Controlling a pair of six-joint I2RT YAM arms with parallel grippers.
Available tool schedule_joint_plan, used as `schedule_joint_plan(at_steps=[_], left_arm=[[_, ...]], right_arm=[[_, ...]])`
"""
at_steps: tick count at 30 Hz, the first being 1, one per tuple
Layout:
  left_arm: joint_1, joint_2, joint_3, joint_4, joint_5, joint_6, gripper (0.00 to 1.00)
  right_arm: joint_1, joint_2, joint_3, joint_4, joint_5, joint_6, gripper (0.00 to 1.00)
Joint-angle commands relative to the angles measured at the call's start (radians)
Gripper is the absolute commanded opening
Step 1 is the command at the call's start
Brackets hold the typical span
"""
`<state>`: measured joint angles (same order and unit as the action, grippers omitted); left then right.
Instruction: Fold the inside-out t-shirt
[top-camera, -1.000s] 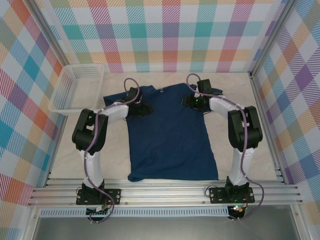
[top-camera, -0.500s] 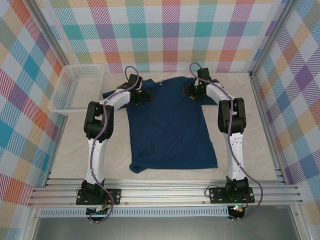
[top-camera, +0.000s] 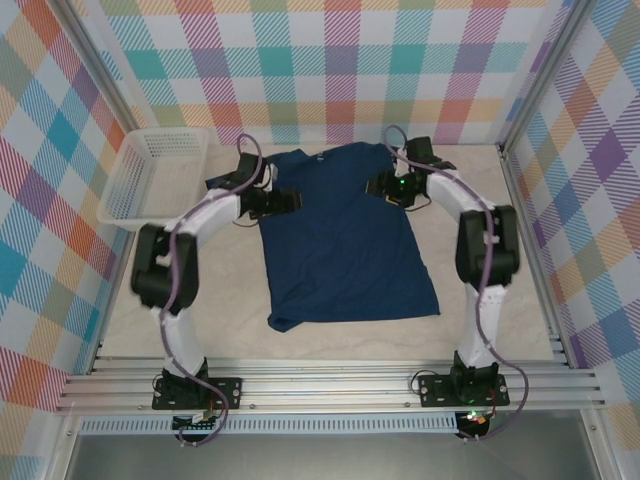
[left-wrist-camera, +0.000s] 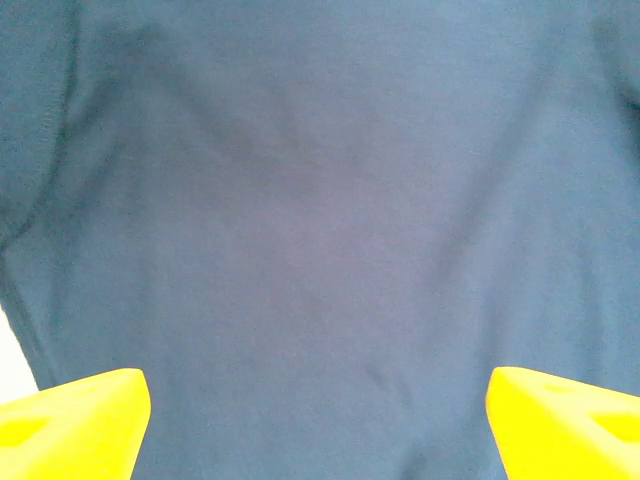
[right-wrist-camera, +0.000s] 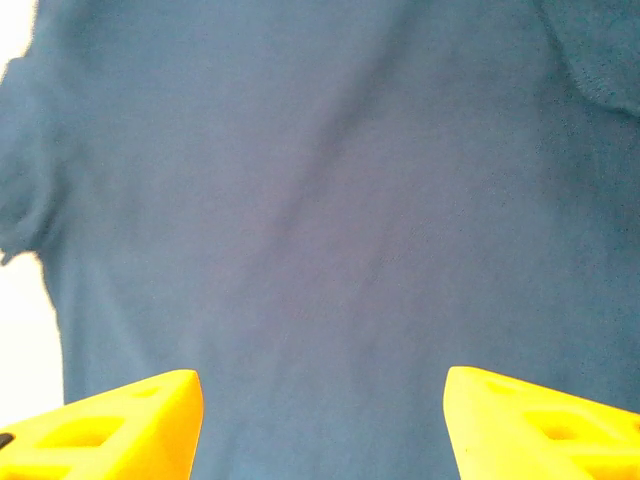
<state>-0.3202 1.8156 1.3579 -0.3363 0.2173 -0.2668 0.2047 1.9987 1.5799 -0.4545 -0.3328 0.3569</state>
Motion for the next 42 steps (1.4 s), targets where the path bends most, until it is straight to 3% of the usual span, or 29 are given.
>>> schedule_joint_plan(at_steps=[1, 5, 9, 13, 16, 26, 37, 42], left_arm=[[-0.134, -0.198, -0.225, 0.193, 0.039, 0.092, 0.85], [-0.402, -0.311, -0.377, 0.165, -0.04, 0.303, 0.74], [-0.632, -0.299, -0.384, 0.067, -0.157, 0.473, 0.61], [-0.761, -0.18, -0.339, -0.022, -0.201, 0.591, 0.56], [-0.77, -0.068, -0.253, -0.091, -0.206, 0.654, 0.47], [-0.73, 0.108, -0.144, -0.139, -0.211, 0.736, 0.47], [-0.691, 0.113, -0.143, -0.102, -0.135, 0.703, 0.0], [-0.631, 0.03, -0.13, -0.071, 0.03, 0.586, 0.0]], right_arm=[[0.015, -0.244, -0.26, 0.113, -0.047, -0.03, 0.65], [0.013, -0.475, -0.534, 0.06, 0.0, -0.02, 0.65], [-0.03, -0.654, -0.667, -0.045, 0.07, -0.053, 0.66], [-0.088, -0.758, -0.735, -0.082, 0.072, -0.06, 0.66], [-0.098, -0.779, -0.753, -0.083, 0.05, -0.055, 0.66], [-0.099, -0.794, -0.765, -0.083, 0.037, -0.049, 0.66], [-0.1, -0.85, -0.768, -0.115, 0.043, -0.032, 0.66], [-0.1, -0.891, -0.768, -0.148, 0.018, -0.021, 0.65]])
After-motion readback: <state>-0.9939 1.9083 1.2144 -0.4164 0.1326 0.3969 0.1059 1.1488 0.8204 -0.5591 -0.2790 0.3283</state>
